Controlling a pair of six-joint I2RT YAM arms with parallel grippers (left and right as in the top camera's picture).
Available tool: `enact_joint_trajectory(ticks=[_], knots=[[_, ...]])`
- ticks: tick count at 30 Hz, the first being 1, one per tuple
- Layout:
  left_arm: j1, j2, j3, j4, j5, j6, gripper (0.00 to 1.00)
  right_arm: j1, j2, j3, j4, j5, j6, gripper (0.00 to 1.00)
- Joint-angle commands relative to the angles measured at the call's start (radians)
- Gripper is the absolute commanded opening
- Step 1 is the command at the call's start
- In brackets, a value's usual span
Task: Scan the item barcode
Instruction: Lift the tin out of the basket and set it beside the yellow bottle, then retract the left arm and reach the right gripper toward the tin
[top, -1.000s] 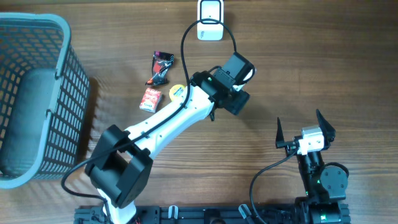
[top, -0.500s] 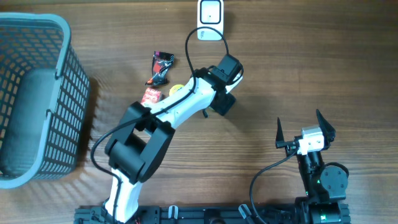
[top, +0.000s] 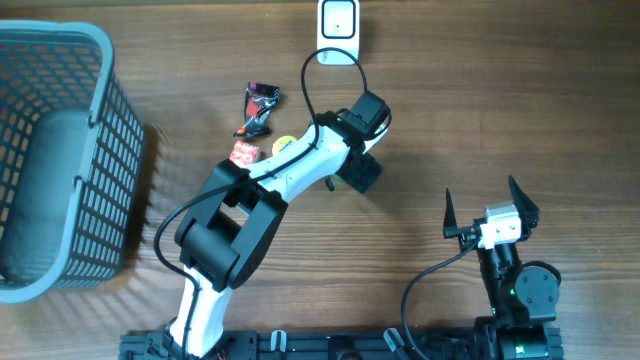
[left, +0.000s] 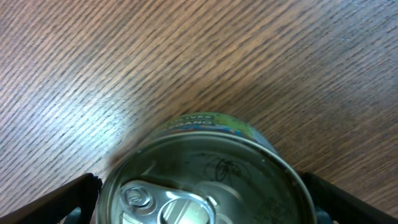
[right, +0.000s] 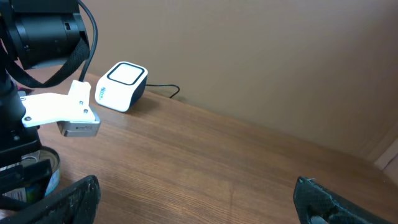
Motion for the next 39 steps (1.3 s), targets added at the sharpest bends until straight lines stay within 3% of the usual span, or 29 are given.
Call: enact_joint_trajectory(ticks=[1,7,11,13,18,20,25,28,32,35,39], knots=[[0.001,-0.117,0.007,-0.002,-0.029,-0.011,1.00,0.000,-0.005,-0.001,0.003,-0.009,-0.009,1.00],[-0.013,-0.343,0.008,-0.004,-0.013,-0.054,1.00,0.000,-0.005,-0.001,0.003,-0.009,-0.009,1.00],[-0.006,-0.565,0.008,-0.002,-0.054,-0.257,1.00,0.000,-0.005,-0.001,0.003,-0.009,-0.009,1.00],[0.012,-0.689,0.008,-0.003,-0.191,-0.430,1.00,0.000,-0.005,-0.001,0.003,-0.009,-0.009,1.00],[0.031,-1.016,0.008,-0.089,-0.626,-0.645,1.00,0.000,-0.005,-0.001,0.010,-0.016,-0.009,1.00],[0.031,-1.116,0.008,-0.142,-0.712,-0.700,1.00,0.000,-0.005,-0.001,0.005,-0.043,-0.005,1.00],[0.031,-1.291,0.008,-0.248,-0.719,-0.707,1.00,0.000,-0.001,-0.001,0.015,-0.122,0.018,1.00],[0.031,-1.328,0.008,-0.326,-0.723,-0.707,1.00,0.000,0.000,0.004,0.138,-0.184,0.262,1.00],[0.031,-1.323,0.008,-0.367,-0.801,-0.679,1.00,0.000,0.011,0.076,0.271,-0.237,0.351,1.00],[0.032,-1.321,0.008,-0.286,-0.913,-0.610,1.00,-0.001,0.106,0.201,0.169,-0.189,0.333,1.00],[0.053,-1.323,0.008,-0.099,-1.076,-0.452,1.00,0.000,0.428,0.502,-0.068,-0.167,0.236,1.00]])
